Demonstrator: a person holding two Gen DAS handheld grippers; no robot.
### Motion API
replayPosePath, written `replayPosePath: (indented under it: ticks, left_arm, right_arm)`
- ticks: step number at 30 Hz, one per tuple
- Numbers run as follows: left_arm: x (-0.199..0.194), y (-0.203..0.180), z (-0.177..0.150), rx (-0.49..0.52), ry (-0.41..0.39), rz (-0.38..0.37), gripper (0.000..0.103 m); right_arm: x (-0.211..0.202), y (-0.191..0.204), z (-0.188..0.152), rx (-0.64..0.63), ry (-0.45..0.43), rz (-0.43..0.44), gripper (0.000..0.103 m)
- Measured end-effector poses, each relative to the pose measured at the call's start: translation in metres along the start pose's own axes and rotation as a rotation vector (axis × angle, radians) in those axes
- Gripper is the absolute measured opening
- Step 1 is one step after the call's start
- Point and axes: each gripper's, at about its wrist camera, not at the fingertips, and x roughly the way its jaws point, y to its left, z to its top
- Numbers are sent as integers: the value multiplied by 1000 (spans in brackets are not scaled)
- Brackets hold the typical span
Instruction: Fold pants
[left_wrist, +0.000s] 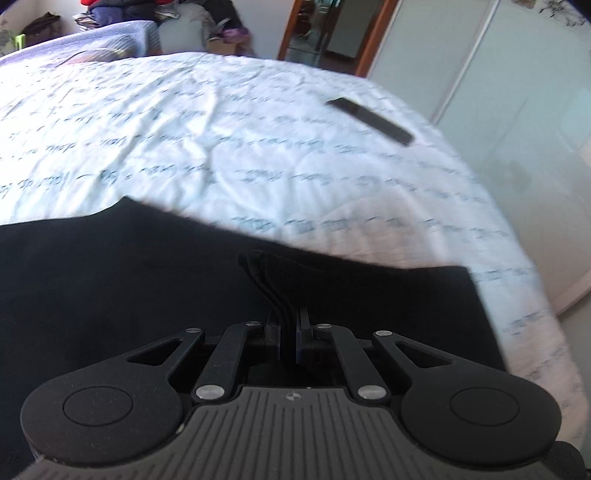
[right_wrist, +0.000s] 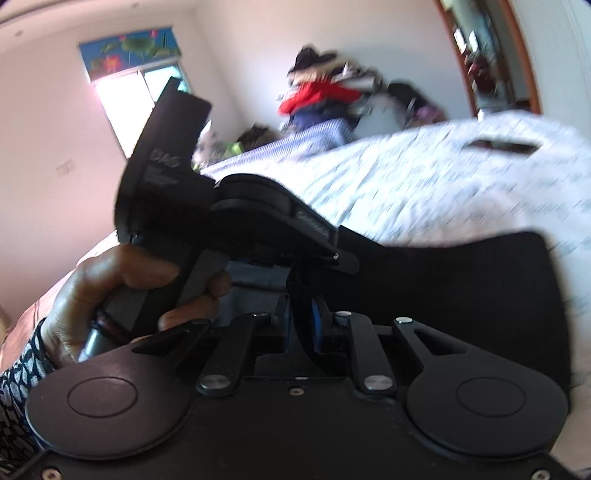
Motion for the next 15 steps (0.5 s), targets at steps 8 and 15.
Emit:
replayPosePath:
  ticks: [8,15]
  left_arm:
    - [-52,34,1,-39,-120,61,72]
    - [-148,94,-11,-41,-226,291,80]
  right_arm:
    - [-19,5,-1,6,19,-10,15]
    - [-1,-2,-1,-29,78,-157,26]
